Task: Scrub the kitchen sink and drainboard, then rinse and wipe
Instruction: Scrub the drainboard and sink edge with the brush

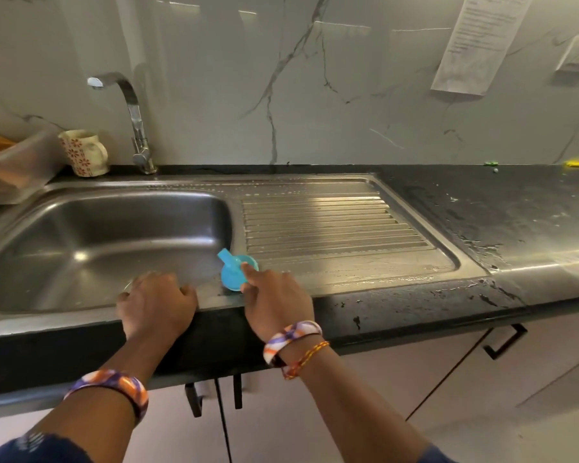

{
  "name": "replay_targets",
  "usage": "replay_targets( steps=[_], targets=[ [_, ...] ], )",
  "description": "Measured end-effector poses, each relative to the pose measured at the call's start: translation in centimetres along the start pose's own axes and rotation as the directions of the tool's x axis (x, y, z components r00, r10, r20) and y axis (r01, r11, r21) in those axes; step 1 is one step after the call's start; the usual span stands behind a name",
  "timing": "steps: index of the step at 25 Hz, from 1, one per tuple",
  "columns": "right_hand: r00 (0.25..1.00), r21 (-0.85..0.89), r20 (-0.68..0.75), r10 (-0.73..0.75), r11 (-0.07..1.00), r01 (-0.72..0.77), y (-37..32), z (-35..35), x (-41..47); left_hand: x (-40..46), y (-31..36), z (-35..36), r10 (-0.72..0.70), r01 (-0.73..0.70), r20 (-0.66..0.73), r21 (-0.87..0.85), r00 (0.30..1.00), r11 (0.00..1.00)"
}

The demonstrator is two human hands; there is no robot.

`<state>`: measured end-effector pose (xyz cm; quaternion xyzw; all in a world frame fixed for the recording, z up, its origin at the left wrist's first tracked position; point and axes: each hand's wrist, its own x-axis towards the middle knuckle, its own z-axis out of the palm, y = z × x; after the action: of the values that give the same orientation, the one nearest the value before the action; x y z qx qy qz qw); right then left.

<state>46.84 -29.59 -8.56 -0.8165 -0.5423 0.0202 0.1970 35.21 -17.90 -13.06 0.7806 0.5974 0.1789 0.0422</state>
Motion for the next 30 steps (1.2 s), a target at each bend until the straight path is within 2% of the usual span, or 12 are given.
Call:
replay_targets(
  steps=[3,6,8,10,14,17,22,27,30],
  targets=[
    [1.0,0.027,0.016,-0.015,1.0,0.014,1.6,-0.4,1.0,-0.1,0.0,-0.1,0.006,-0.007,-0.019,-0.022,1.0,1.0],
    [0.99,0.022,-0.041,0.135,0.991,-0.134,8.8,-3.7,0.2,-0.3,-0.2,-0.1,0.027,-0.028,-0.03,-0.043,0.999,0.999],
    [0.95,-0.089,-0.083,0.3,0.948,-0.307,15.1,-6.7,-0.6,-0.5,-0.1,-0.3,0.05,-0.052,-0.04,-0.066,0.998,0.996],
    [0.887,-0.254,-0.145,0.439,0.85,-0.462,20.3,-9.3,-0.9,-0.6,0.0,-0.6,0.088,-0.092,-0.055,-0.075,0.995,0.993],
    [0.8,-0.304,-0.267,0.537,0.741,-0.599,25.2,-10.8,1.0,0.0,1.0,-0.5,0.269,-0.269,0.008,0.004,0.963,0.963],
    [0.814,-0.358,-0.299,0.499,0.732,-0.58,26.2,-9.7,4.1,1.7,3.9,-0.2,0.391,-0.392,0.074,0.0,0.917,0.92],
    [0.859,-0.348,-0.239,0.453,0.786,-0.511,27.8,-8.6,13.6,5.9,12.7,1.6,0.624,-0.625,0.159,-0.051,0.765,0.779],
    [0.899,-0.327,-0.174,0.402,0.837,-0.438,29.7,-7.5,24.5,11.5,19.2,4.1,0.607,-0.674,0.432,0.002,0.667,0.739],
    [0.912,-0.33,-0.157,0.378,0.851,-0.409,30.5,-6.4,30.0,13.4,22.2,5.7,0.613,-0.724,0.542,-0.01,0.575,0.689]
  ],
)
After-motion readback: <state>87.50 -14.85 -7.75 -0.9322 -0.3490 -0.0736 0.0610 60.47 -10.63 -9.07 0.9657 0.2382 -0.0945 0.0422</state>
